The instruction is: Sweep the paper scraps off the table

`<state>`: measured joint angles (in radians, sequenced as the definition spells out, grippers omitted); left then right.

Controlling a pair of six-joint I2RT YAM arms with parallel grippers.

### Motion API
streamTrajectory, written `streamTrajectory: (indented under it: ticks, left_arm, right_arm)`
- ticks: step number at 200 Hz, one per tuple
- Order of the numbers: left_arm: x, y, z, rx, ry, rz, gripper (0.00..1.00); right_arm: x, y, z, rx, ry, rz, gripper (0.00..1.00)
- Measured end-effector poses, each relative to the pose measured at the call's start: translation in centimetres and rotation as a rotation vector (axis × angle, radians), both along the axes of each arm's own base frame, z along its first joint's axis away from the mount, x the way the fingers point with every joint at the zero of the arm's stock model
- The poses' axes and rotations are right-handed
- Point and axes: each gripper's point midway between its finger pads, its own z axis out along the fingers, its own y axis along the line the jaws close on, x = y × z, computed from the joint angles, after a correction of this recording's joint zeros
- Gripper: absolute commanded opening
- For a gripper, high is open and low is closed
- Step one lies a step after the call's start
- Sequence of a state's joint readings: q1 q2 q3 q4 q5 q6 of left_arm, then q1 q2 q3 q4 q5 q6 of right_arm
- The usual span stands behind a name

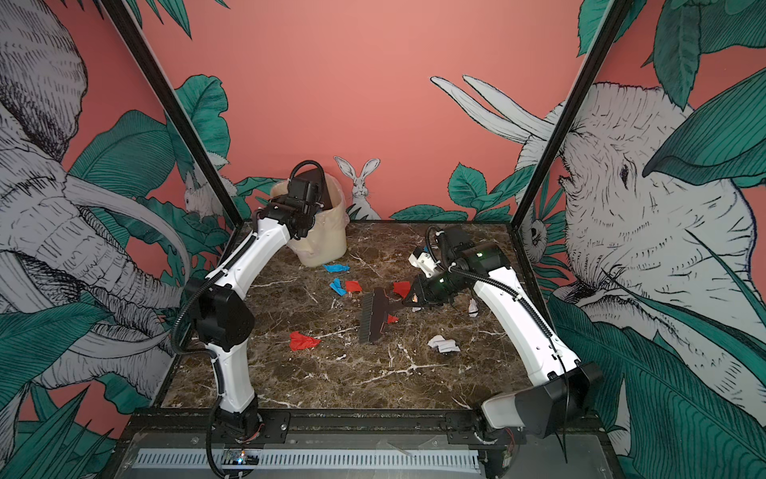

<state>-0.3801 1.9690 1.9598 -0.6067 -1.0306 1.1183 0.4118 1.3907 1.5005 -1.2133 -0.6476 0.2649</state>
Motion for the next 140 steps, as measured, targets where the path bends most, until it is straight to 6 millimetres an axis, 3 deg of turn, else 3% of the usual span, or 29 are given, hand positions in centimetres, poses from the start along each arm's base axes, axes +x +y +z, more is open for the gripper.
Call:
streamTrajectory:
  ticks: [58,140]
  left_arm:
    - [1.1,-0.7,3.5,0.130,-0.067,-0.051,0.00]
    - [-1.5,0.5,8.9,0.104,-0.188,-0.026,0.00]
  right_arm:
    - [-0.1,0.0,0.0,-0.002,-0.008,0.014,0.00]
    - [0.1,-0.8,0.8,-0.033,-0.047,0.014,0.00]
